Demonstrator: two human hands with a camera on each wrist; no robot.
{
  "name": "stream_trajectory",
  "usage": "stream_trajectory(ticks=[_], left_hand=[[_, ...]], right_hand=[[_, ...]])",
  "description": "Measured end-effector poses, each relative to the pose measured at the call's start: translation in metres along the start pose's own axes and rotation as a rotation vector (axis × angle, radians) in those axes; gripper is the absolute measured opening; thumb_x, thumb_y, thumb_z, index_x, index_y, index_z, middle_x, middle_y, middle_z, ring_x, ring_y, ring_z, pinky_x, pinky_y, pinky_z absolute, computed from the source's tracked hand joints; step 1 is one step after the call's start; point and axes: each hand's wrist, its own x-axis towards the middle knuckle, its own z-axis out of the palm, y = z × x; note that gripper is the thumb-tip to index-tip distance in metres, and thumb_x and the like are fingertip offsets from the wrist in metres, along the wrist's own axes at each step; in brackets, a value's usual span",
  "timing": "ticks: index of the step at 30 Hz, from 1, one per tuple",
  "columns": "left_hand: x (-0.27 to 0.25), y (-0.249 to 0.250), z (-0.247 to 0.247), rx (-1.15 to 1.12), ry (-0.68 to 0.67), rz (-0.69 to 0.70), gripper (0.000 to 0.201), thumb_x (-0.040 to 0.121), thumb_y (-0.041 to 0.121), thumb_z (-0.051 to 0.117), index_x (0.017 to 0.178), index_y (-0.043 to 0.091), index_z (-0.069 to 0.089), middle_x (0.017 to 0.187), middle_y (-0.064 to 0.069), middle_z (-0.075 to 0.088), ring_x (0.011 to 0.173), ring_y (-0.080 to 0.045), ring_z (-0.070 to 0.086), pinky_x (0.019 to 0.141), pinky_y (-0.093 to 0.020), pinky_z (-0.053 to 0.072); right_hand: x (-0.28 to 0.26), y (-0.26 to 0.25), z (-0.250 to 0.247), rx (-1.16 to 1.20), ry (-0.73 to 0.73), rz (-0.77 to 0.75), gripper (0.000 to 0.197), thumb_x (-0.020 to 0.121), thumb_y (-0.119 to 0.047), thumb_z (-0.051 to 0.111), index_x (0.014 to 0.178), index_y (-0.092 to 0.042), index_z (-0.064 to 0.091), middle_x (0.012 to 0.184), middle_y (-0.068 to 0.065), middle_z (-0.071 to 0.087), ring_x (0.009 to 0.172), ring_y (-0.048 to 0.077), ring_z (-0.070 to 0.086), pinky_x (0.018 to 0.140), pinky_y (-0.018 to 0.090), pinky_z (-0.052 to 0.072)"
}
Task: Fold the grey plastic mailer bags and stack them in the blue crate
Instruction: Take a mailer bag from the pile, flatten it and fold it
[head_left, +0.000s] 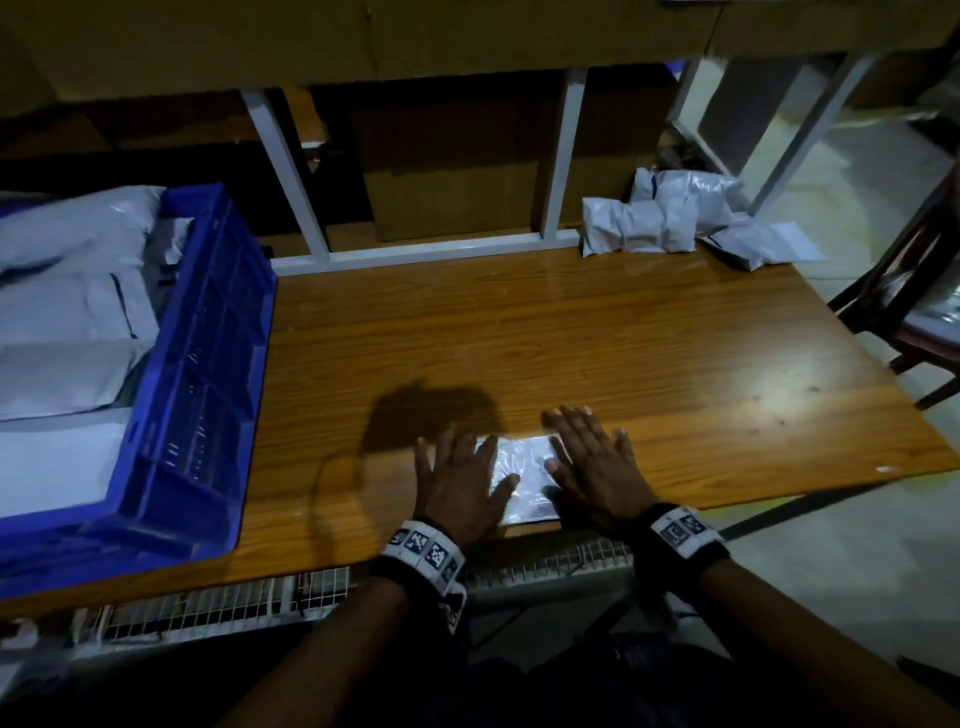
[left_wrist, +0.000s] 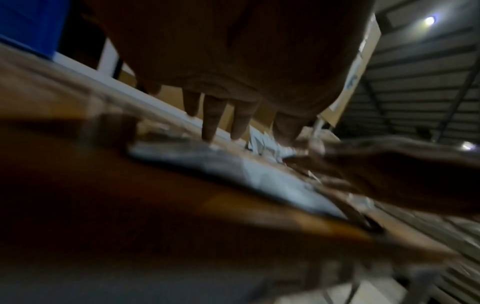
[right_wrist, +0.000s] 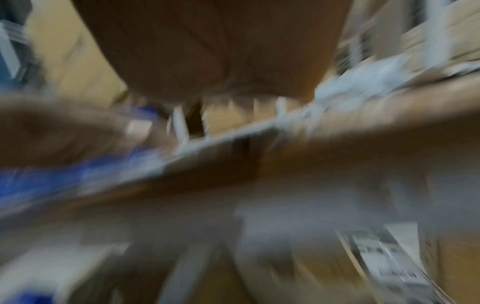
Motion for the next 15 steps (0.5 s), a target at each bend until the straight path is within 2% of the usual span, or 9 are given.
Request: stream_trajectory(ticks=[2, 3, 4, 5, 7, 9, 12, 14, 15], left_hand=[[0.004, -0.014, -0.02, 0.038, 0.017, -0.045, 0.062, 0.09, 0.064, 0.053, 0.147, 0.039, 0.043, 0.152, 0.006, 0.044, 0.144, -0.026, 0.03, 0.12, -0.056, 0.013], [0.008, -0.021, -0.027, 0.073, -0.015, -0.049, 0.063, 0.086, 0.062, 0.059, 0.143, 0.04, 0.046, 0.145, 0.005, 0.049, 0.138, -0.027, 0.035, 0.117, -0.056, 0.018], [0.013, -0.026, -0.034, 0.087, -0.065, -0.052, 0.064, 0.082, 0.063, 0.064, 0.14, 0.041, 0.048, 0.141, 0.005, 0.052, 0.133, -0.029, 0.038, 0.114, -0.056, 0.022], [0.017, -0.029, -0.041, 0.067, -0.126, -0.059, 0.066, 0.078, 0.064, 0.068, 0.138, 0.042, 0.05, 0.138, 0.005, 0.055, 0.132, -0.03, 0.039, 0.112, -0.056, 0.024], [0.024, -0.029, -0.055, 0.019, -0.23, -0.085, 0.064, 0.075, 0.063, 0.076, 0.131, 0.038, 0.058, 0.135, 0.006, 0.061, 0.134, -0.031, 0.041, 0.114, -0.058, 0.024], [0.027, -0.025, -0.069, 0.046, -0.239, -0.081, 0.048, 0.074, 0.056, 0.082, 0.114, 0.032, 0.068, 0.125, 0.003, 0.066, 0.133, -0.029, 0.044, 0.115, -0.055, 0.025], [0.025, -0.027, -0.084, 0.059, -0.081, -0.053, 0.028, 0.076, 0.051, 0.08, 0.091, 0.03, 0.069, 0.109, 0.002, 0.066, 0.119, -0.026, 0.054, 0.106, -0.049, 0.034], [0.023, -0.037, -0.09, -0.096, 0.102, 0.015, 0.017, 0.078, 0.033, 0.078, 0.082, 0.03, 0.062, 0.096, 0.008, 0.066, 0.105, -0.023, 0.064, 0.094, -0.04, 0.045], [0.02, -0.043, -0.092, -0.19, 0.201, 0.085, 0.022, 0.076, 0.023, 0.077, 0.082, 0.032, 0.058, 0.094, 0.009, 0.067, 0.098, -0.022, 0.067, 0.087, -0.037, 0.051]], right_hand=[[0.003, 0.007, -0.015, -0.023, -0.005, 0.002, 0.072, 0.099, -0.05, 0.042, 0.162, -0.036, 0.01, 0.166, 0.002, 0.025, 0.151, 0.029, 0.027, 0.115, 0.053, 0.032], [0.006, 0.009, -0.022, -0.047, -0.013, 0.009, 0.072, 0.097, -0.042, 0.052, 0.161, -0.035, 0.018, 0.156, 0.005, 0.04, 0.139, 0.032, 0.042, 0.104, 0.047, 0.045], [0.01, 0.008, -0.028, -0.063, -0.019, 0.02, 0.073, 0.095, -0.036, 0.058, 0.16, -0.034, 0.024, 0.146, 0.006, 0.048, 0.129, 0.034, 0.05, 0.094, 0.043, 0.05], [0.013, 0.007, -0.034, -0.063, -0.032, 0.029, 0.074, 0.093, -0.034, 0.063, 0.158, -0.033, 0.028, 0.14, 0.007, 0.052, 0.125, 0.034, 0.052, 0.091, 0.042, 0.051], [0.02, 0.002, -0.048, -0.053, -0.088, 0.033, 0.071, 0.088, -0.028, 0.073, 0.152, -0.028, 0.043, 0.137, 0.009, 0.055, 0.126, 0.033, 0.051, 0.097, 0.039, 0.048], [0.024, -0.004, -0.061, -0.053, -0.088, 0.001, 0.055, 0.084, -0.023, 0.076, 0.137, -0.022, 0.061, 0.13, 0.01, 0.061, 0.122, 0.031, 0.056, 0.096, 0.032, 0.043], [0.018, -0.012, -0.073, -0.009, 0.091, -0.062, 0.03, 0.082, -0.022, 0.076, 0.112, -0.021, 0.07, 0.109, 0.005, 0.062, 0.105, 0.031, 0.062, 0.079, 0.035, 0.046], [0.01, -0.01, -0.073, 0.033, 0.286, -0.118, 0.021, 0.081, -0.019, 0.077, 0.1, -0.021, 0.067, 0.102, 0.003, 0.058, 0.094, 0.03, 0.06, 0.07, 0.038, 0.048], [0.007, -0.009, -0.073, 0.036, 0.383, -0.152, 0.023, 0.079, -0.015, 0.077, 0.097, -0.022, 0.064, 0.101, 0.002, 0.057, 0.09, 0.027, 0.057, 0.066, 0.038, 0.049]])
